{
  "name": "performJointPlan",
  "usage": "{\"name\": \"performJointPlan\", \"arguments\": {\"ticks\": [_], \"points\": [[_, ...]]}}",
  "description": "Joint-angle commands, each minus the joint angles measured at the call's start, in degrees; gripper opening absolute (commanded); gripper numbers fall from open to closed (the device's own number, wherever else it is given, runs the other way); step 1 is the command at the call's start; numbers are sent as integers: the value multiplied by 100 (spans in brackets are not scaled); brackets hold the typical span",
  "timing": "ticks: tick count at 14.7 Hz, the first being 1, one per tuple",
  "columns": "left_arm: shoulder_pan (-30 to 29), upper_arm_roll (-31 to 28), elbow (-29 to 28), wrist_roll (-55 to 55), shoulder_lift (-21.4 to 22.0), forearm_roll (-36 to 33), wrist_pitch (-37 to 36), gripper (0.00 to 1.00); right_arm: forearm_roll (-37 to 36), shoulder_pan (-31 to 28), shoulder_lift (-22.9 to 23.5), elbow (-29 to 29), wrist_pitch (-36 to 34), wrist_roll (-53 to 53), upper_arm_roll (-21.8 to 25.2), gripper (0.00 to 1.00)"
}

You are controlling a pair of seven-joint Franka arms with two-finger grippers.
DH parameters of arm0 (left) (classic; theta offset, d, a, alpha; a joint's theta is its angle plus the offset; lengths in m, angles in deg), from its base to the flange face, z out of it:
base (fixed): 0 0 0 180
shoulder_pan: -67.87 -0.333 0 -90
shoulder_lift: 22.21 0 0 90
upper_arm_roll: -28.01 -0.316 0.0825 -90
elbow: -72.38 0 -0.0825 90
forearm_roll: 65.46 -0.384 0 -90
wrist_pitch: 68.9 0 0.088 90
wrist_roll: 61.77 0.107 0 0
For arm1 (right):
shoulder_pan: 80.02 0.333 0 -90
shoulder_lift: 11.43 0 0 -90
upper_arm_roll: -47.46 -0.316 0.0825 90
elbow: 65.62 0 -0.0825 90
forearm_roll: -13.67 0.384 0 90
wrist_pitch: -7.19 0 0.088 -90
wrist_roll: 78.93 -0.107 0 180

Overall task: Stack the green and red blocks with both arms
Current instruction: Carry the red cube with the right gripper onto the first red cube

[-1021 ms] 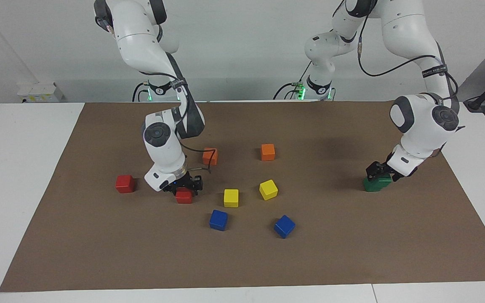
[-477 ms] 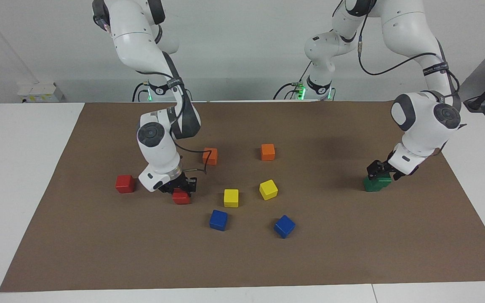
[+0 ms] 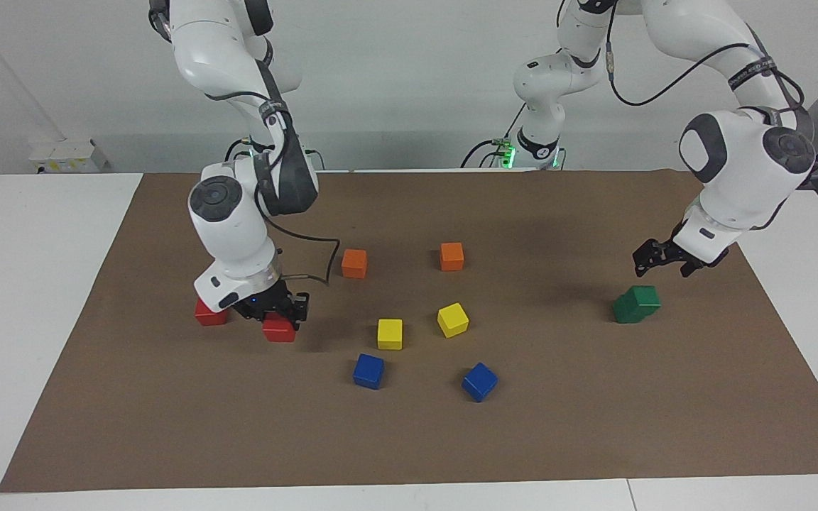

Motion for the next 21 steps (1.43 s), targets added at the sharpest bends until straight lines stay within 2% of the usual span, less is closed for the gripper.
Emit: {"name": "performJointPlan", "arguments": {"ticks": [1,3,5,8,11,14,21], "points": [[69,-3,-102,38,652,-30,-654,100,-284,-289,-207,28,-115,383,-57,0],[183,-38,-128,38,916,-13,-1067,100,-294,-657,-383,212,-141,1041,-57,0],[219,-37,-198,12,1066,5,-1245,100,-294,-834,-585,641,-124,1333,-57,0],[719,-555,-207,12,1102,23,-1176,100,-294,-1001,-858,1284,70,1474,-57,0],[877,-644,-76,-84,1058,93,-1245,100,-294,-1089,-999,1600,148,1554,-65,0],[913,-627,-32,-94,1032,110,-1228,100,-294,-1212,-1166,2119,701,1772,-57,0],[940,-627,354,-181,864,260,-1403,100,-294,-1397,-1245,2296,738,1976,-57,0]]}}
